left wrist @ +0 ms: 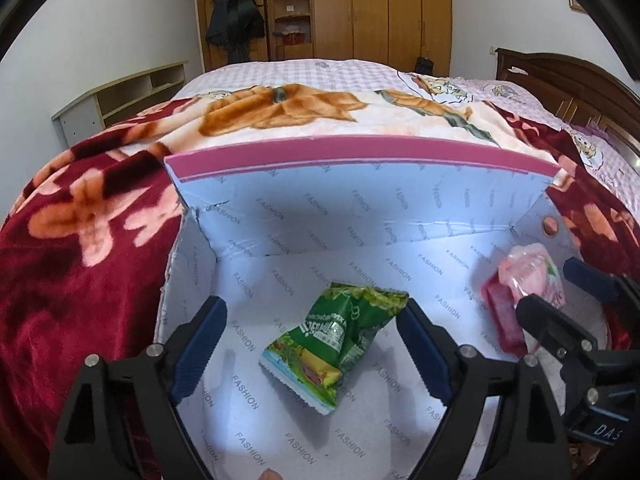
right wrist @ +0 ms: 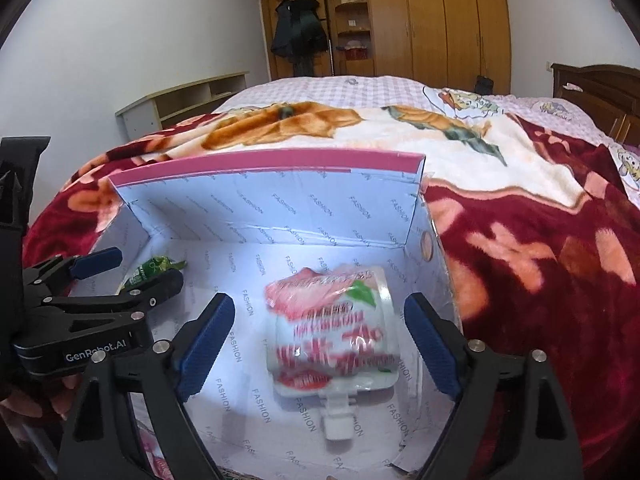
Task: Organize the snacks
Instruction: 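Open the left tool to drop the green bag while the right tool drops the pouch into the box, then move the left tool back to the pile and grasp a yellow wrapped candy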
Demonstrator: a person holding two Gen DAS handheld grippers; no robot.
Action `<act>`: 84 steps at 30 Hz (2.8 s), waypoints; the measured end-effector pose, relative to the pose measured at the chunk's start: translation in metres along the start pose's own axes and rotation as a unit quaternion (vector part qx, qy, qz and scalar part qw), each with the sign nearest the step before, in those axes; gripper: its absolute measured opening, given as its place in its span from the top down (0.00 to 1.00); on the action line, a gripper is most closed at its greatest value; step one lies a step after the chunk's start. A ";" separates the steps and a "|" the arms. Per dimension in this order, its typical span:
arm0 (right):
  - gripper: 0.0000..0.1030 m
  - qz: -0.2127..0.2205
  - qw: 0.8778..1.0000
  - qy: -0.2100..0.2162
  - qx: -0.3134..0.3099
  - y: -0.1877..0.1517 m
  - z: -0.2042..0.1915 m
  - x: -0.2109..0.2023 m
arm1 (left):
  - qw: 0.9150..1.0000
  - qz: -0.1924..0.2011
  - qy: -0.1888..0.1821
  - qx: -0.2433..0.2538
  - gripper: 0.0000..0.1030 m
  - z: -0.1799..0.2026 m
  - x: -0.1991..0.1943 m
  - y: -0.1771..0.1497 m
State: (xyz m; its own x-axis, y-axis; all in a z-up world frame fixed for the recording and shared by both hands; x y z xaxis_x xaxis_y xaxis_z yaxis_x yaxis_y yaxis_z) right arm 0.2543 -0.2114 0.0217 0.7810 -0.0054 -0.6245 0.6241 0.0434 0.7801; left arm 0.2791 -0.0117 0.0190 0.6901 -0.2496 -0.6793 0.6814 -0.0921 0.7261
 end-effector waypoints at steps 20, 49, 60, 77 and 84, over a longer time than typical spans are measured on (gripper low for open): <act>0.14 0.024 0.999 0.012 0.018 -0.004 0.007 -0.042 | 0.999 0.028 -0.005 0.028 0.13 0.013 -0.051 -0.003; 0.14 -0.008 0.999 0.014 0.042 -0.072 0.023 -0.098 | 1.000 0.023 0.003 -0.017 0.13 -0.006 -0.111 -0.090; 0.14 -0.023 0.999 0.010 0.047 -0.105 0.031 -0.104 | 0.999 0.002 0.019 -0.031 0.13 -0.022 -0.099 -0.118; 0.14 -0.042 0.998 0.007 0.049 -0.132 0.035 -0.093 | 0.998 0.009 0.041 -0.045 0.16 -0.035 -0.083 -0.133; 0.14 -0.037 0.998 0.003 0.043 -0.135 0.032 -0.090 | 0.999 0.008 0.034 -0.040 0.17 -0.037 -0.070 -0.131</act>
State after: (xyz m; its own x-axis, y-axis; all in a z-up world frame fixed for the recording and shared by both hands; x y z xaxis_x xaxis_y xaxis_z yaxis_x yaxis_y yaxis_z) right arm 0.1006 -0.2490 -0.0257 0.7321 0.0014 -0.6812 0.6806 -0.0435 0.7313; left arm 0.1507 0.0536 -0.0321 0.7148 -0.1840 -0.6747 0.6850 -0.0101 0.7284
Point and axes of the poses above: each gripper's, at about its wrist camera, not at the fingertips, and x roughly the way its jaws point, z to its right, y to its top, the point moved 4 cm from there along x, roughly the way its jaws point, and after that the axes turned 13 degrees about -y, right-handed, at the moved point
